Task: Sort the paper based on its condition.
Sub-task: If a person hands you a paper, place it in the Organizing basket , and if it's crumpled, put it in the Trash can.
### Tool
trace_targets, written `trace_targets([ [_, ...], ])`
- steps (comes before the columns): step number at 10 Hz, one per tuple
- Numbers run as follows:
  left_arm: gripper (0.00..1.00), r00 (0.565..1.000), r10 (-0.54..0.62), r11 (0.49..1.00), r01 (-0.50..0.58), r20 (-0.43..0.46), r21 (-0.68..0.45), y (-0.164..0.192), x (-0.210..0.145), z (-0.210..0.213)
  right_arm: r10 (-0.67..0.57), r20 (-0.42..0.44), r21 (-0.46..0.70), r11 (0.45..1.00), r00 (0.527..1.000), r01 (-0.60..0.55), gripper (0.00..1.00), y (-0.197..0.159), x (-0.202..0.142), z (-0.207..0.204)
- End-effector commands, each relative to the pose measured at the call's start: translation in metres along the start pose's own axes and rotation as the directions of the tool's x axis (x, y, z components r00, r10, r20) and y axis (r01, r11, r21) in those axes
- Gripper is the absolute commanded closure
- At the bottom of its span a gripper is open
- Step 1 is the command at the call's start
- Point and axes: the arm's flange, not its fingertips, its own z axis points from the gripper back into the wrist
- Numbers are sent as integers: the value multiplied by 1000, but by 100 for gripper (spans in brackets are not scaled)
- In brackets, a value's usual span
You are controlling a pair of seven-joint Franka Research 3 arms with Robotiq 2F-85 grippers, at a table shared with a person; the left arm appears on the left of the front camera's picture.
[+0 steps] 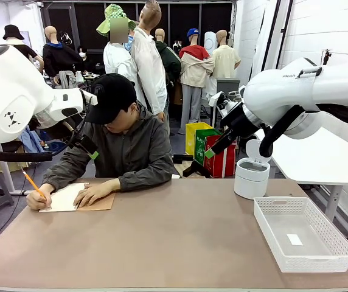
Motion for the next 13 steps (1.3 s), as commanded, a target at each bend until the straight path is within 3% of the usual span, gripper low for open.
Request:
trace_targets([
  [1, 0, 1000, 1, 1000, -1, -1, 0, 1, 1, 1, -4, -5, 13, 1000, 1000, 4, 0, -1, 1, 1],
  [13, 0, 1000, 1, 1000, -1, -1, 0, 1, 1, 1, -4, -5, 13, 1000, 1000, 4, 0, -1, 1, 1],
])
